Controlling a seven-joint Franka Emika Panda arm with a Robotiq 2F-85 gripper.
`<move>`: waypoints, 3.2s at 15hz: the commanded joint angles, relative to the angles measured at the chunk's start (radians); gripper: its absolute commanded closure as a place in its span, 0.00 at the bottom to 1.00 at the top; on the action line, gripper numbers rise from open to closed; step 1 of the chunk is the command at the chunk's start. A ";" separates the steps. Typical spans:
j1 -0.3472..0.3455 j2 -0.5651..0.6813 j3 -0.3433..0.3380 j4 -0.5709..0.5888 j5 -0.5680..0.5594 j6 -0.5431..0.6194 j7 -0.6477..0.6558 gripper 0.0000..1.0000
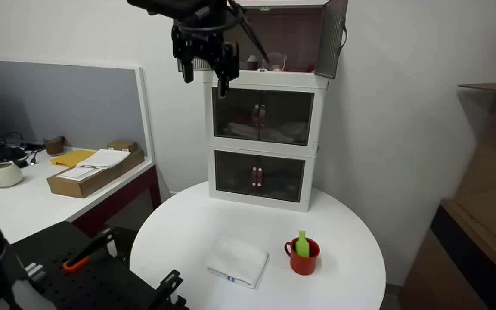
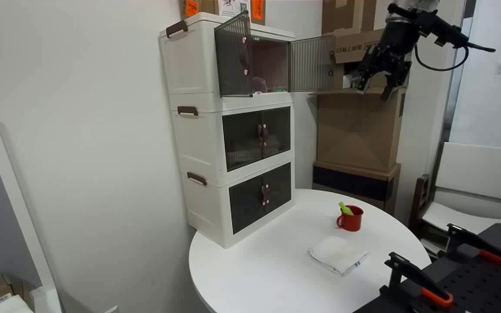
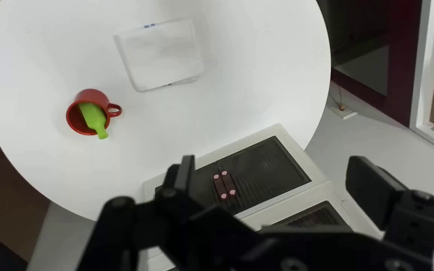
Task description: Pick up the cup from the table and put it in the cabinet
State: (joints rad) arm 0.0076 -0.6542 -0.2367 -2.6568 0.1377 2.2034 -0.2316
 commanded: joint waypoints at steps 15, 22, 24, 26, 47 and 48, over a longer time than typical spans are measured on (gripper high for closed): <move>-0.012 0.387 -0.266 0.023 0.183 0.444 -0.184 0.00; 0.070 0.791 -0.443 0.229 0.675 0.432 -0.535 0.00; 0.035 0.906 -0.406 0.295 0.780 0.420 -0.575 0.00; -0.006 1.023 -0.359 0.364 0.868 0.411 -0.605 0.00; -0.526 1.924 0.173 1.254 0.746 0.476 -0.439 0.00; -0.532 1.928 0.184 1.269 0.733 0.487 -0.436 0.00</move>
State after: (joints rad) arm -0.4969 1.2321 -0.0861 -1.4712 0.9259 2.6728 -0.7092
